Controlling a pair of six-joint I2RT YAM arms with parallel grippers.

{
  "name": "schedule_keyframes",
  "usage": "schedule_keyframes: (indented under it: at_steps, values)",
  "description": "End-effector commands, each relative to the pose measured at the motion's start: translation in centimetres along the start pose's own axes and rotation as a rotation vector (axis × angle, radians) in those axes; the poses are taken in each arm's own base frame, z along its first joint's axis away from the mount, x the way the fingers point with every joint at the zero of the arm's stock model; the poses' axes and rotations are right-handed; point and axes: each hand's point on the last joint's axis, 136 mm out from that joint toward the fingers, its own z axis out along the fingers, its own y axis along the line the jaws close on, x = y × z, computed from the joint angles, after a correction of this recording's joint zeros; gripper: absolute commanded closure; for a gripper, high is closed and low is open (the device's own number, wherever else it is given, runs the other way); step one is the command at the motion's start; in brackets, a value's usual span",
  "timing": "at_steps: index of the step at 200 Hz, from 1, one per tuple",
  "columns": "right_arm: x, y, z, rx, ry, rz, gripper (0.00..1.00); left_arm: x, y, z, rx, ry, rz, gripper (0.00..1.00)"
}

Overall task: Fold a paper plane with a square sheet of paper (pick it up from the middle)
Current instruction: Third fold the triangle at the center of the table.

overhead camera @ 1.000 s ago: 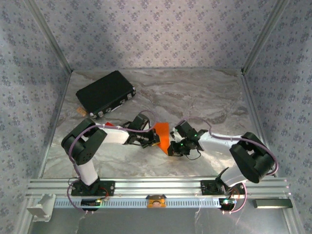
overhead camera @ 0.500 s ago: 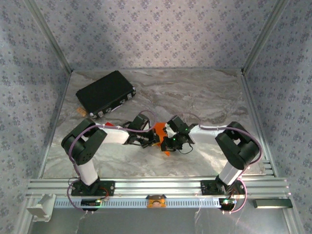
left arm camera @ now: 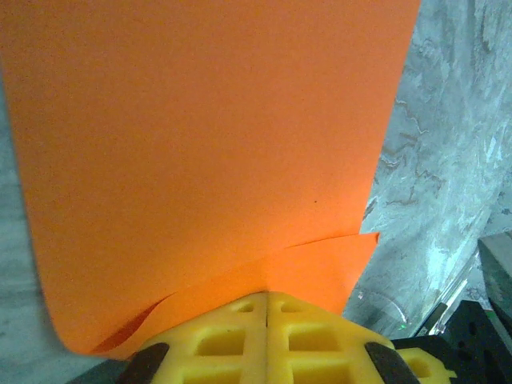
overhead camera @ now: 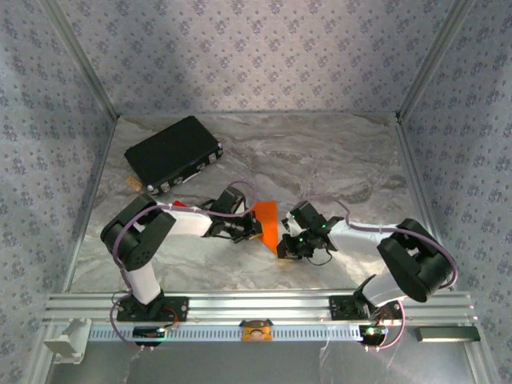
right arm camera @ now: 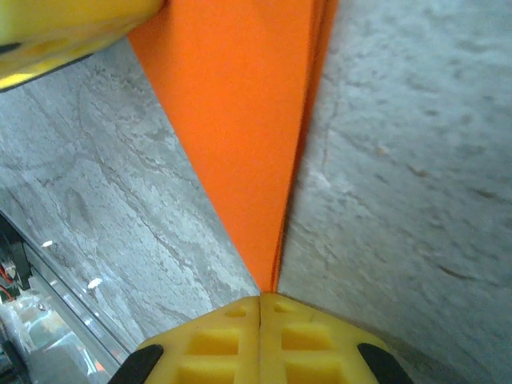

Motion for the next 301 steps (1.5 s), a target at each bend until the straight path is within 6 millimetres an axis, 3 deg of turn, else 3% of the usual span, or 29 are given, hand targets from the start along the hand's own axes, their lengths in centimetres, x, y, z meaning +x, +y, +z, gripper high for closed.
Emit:
schedule_keyframes:
  at_steps: [1, 30, 82, 106, 125, 145, 179, 200, 243, 301]
  values:
    - [-1.0, 1.7, -1.4, -0.029, -0.043, -0.023, 0.93, 0.6, 2.6, 0.3, -0.08, 0.004, -0.031, 1.0]
    - [-2.9, 3.7, -1.7, -0.065, -0.058, -0.065, 0.93, 0.5, 2.4, 0.2, -0.079, 0.002, -0.029, 1.0]
    - [-4.8, 4.3, 0.8, -0.09, -0.024, -0.057, 0.9, 0.5, 2.3, 0.1, -0.077, 0.004, -0.022, 1.0]
    - [-4.2, 2.8, 1.8, -0.069, 0.007, -0.024, 0.89, 0.5, 2.2, 0.2, -0.077, 0.009, -0.019, 1.0]
    - [-2.8, 0.4, 2.3, 0.002, 0.038, 0.023, 0.92, 0.4, 1.7, 0.1, -0.067, 0.009, -0.012, 1.0]
    - [-1.6, -1.8, 2.5, 0.057, 0.042, 0.081, 0.97, 0.2, -0.7, -0.2, 0.014, 0.015, 0.028, 1.0]
    - [-1.9, -1.6, 2.4, 0.05, 0.038, 0.078, 1.0, -0.9, -3.7, -2.2, 0.038, -0.04, 0.083, 0.98]
    - [-1.9, -1.5, 2.4, 0.047, 0.035, 0.078, 1.0, -0.4, -4.5, -2.7, 0.056, -0.035, 0.09, 0.97]
    - [-2.0, -1.7, 2.4, 0.05, 0.033, 0.086, 1.0, 0.8, -3.0, -0.8, 0.04, 0.008, 0.048, 0.99]
    - [-1.8, -2.2, 2.5, 0.07, 0.034, 0.099, 1.0, 0.1, 1.1, 0.6, -0.035, 0.005, -0.004, 1.0]
